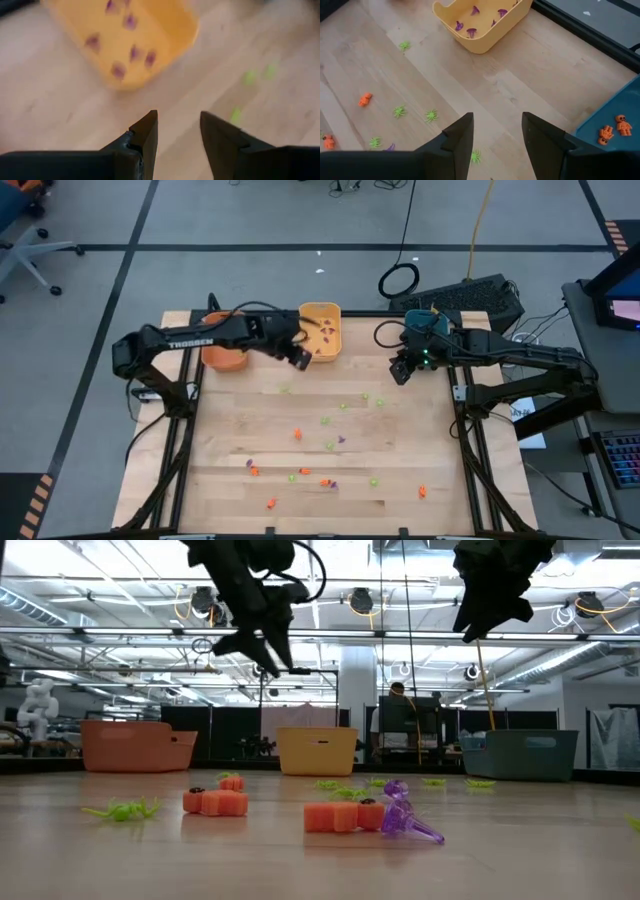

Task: Sort Halloween decoration
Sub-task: Put the green spider toy into the orange bin

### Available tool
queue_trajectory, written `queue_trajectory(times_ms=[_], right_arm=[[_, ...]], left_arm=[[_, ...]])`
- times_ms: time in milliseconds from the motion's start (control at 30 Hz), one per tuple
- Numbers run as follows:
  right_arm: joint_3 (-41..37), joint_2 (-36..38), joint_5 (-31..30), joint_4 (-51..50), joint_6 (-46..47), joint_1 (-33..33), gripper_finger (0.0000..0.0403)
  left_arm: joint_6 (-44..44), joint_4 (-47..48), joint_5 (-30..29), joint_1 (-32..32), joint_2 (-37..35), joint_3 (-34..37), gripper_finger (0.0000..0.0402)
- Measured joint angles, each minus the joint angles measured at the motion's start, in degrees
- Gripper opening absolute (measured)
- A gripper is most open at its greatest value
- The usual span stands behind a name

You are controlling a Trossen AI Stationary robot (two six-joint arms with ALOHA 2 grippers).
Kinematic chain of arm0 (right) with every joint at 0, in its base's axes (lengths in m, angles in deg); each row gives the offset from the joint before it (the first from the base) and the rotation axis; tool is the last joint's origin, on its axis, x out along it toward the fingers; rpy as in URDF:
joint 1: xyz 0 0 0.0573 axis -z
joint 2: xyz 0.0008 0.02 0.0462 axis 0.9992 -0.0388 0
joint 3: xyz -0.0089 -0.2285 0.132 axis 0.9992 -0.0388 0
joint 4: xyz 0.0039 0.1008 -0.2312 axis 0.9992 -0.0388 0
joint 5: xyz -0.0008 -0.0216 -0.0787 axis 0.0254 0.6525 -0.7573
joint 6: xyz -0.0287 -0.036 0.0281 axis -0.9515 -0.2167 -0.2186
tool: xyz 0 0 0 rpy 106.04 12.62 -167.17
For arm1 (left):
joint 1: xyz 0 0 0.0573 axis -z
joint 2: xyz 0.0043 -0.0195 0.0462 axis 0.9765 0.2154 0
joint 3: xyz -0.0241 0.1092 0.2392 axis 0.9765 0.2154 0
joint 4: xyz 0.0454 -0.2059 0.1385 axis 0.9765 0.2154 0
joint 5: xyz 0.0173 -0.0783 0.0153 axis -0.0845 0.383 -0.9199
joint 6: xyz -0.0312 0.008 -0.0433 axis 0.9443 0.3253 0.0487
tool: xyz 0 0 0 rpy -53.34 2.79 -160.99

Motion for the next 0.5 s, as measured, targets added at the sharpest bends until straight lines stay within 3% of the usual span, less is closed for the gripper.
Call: queue_trajectory(times_ms=[100,267,500], right_arm=[[0.0,0.0,0.0,0.0,0.0,0.0,0.0155],[0.0,-0.2,-0.1,0.0,0.0,0.0,0.0155],[0.0,-0.5,1.4,0.0,0.8,-1.0,0.0155]], left_arm=[[1.1,5.4,-1.6,3.7,-0.2,0.1,0.0141],[6.9,5.9,-3.0,8.7,-0.2,3.9,0.0141],[14.3,5.6,-4.1,10.2,0.2,9.1,0.0141]])
